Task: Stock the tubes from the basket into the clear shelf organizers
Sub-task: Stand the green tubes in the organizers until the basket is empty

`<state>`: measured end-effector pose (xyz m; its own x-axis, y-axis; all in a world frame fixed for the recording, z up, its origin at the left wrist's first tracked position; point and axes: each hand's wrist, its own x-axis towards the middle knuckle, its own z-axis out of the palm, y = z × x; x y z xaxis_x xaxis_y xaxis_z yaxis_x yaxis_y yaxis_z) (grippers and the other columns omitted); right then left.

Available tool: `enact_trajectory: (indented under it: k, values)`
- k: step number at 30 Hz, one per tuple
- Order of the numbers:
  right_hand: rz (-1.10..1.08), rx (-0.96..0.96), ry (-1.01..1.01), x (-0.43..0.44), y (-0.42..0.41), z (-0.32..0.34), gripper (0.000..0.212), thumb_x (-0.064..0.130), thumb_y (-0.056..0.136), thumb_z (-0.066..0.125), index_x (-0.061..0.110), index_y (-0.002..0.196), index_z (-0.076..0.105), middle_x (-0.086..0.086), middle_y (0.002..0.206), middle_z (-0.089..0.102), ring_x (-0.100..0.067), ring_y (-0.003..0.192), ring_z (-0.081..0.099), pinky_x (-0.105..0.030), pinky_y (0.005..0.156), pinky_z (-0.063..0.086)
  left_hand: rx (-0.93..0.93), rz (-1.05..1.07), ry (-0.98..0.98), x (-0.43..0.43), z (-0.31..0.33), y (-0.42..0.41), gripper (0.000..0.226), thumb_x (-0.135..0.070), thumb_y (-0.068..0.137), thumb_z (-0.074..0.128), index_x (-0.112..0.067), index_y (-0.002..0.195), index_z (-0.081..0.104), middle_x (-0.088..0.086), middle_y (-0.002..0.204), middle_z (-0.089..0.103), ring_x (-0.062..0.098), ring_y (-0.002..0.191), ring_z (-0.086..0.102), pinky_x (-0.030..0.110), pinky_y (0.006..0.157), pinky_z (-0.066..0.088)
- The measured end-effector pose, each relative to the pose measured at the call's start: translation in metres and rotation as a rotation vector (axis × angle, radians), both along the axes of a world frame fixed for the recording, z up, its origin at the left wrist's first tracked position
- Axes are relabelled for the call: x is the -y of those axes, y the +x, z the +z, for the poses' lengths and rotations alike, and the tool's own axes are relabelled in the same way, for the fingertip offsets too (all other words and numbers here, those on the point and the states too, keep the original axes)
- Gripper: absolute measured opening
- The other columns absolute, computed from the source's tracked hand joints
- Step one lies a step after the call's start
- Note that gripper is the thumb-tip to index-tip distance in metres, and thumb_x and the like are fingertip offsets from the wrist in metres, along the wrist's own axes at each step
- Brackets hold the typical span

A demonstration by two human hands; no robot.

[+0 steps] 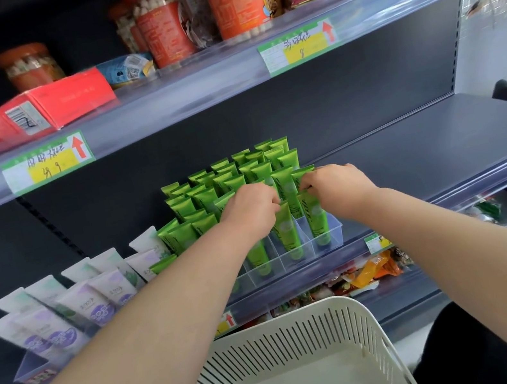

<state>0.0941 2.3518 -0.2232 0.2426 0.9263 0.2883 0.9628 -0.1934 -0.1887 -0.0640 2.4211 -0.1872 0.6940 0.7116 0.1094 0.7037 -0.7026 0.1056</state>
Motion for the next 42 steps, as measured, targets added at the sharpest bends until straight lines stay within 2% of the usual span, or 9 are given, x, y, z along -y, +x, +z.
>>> enact_trajectory:
  k: [6,9,11,15,20,27,35,39,42]
  values:
    - [0.065,-0.05,-0.083,0.001,0.001,0.005,0.028,0.023,0.094,0.048,0.028,0.12,0.056,0.001,0.118,0.061,-0.023,0.108,0.055,-0.038,0.085,0.038,0.016,-0.011,-0.035,-0.003,-0.001,0.002,0.019,-0.027,0.096,0.054,-0.019,0.102,0.071,0.0,0.107,0.067,0.022,0.098,0.061,0.036,0.082,0.05]
    - [0.077,-0.146,0.051,0.004,0.003,0.011,0.025,0.037,0.095,0.043,0.025,0.108,0.062,0.003,0.105,0.066,-0.024,0.098,0.059,-0.038,0.081,0.042,0.063,0.013,-0.06,-0.008,0.001,0.004,0.03,-0.039,0.095,0.053,-0.018,0.078,0.066,0.0,0.079,0.063,0.023,0.08,0.06,0.036,0.074,0.051]
    - [0.057,-0.185,0.124,0.002,0.007,0.014,0.027,0.035,0.097,0.042,0.021,0.107,0.063,0.0,0.103,0.067,-0.026,0.096,0.059,-0.036,0.077,0.045,0.137,0.034,-0.078,-0.011,0.004,0.008,0.04,-0.044,0.095,0.05,-0.015,0.07,0.061,0.001,0.07,0.059,0.023,0.073,0.059,0.037,0.072,0.051]
    - [0.015,-0.198,0.142,-0.01,0.018,0.017,0.023,0.025,0.096,0.044,0.021,0.107,0.065,0.0,0.107,0.067,-0.024,0.098,0.059,-0.035,0.078,0.048,0.196,0.029,-0.04,-0.021,0.011,0.018,0.029,-0.039,0.096,0.052,-0.017,0.09,0.069,-0.001,0.087,0.067,0.021,0.083,0.062,0.04,0.079,0.052]
    - [-0.022,-0.216,0.162,-0.029,0.032,0.019,0.021,0.025,0.092,0.052,0.024,0.108,0.065,0.0,0.106,0.064,-0.022,0.102,0.058,-0.037,0.083,0.05,0.205,0.04,0.03,-0.036,0.015,0.037,0.015,-0.031,0.094,0.057,-0.023,0.1,0.068,-0.004,0.105,0.068,0.02,0.096,0.061,0.038,0.083,0.052]
    - [-0.026,-0.192,-0.051,-0.052,0.043,0.016,0.024,0.029,0.088,0.06,0.029,0.11,0.068,0.002,0.11,0.068,-0.025,0.102,0.061,-0.033,0.081,0.05,0.21,0.065,0.053,-0.056,0.013,0.057,0.015,-0.022,0.094,0.057,-0.021,0.099,0.071,0.001,0.106,0.068,0.023,0.097,0.061,0.035,0.08,0.05]
    - [0.083,-0.27,-0.065,-0.056,0.038,0.014,0.021,0.021,0.086,0.064,0.022,0.105,0.072,-0.001,0.106,0.069,-0.024,0.099,0.062,-0.034,0.084,0.05,0.234,0.073,0.07,-0.07,0.003,0.055,0.021,-0.016,0.094,0.055,-0.023,0.107,0.069,-0.001,0.115,0.066,0.019,0.103,0.059,0.027,0.076,0.042]
    - [0.145,-0.281,-0.102,-0.052,0.037,0.02,0.019,0.018,0.087,0.064,0.021,0.103,0.073,-0.002,0.099,0.07,-0.022,0.093,0.062,-0.035,0.083,0.051,0.112,0.022,0.013,-0.068,0.008,0.062,0.02,-0.027,0.087,0.069,-0.026,0.106,0.071,-0.003,0.111,0.067,0.019,0.103,0.059,0.028,0.077,0.043]
    - [0.159,-0.259,-0.106,-0.051,0.038,0.023,0.019,0.017,0.087,0.063,0.021,0.102,0.073,-0.002,0.096,0.071,-0.021,0.092,0.062,-0.032,0.082,0.05,0.034,0.047,0.018,-0.066,0.01,0.071,0.019,-0.024,0.086,0.07,-0.025,0.105,0.072,-0.001,0.109,0.067,0.021,0.104,0.06,0.028,0.076,0.043]
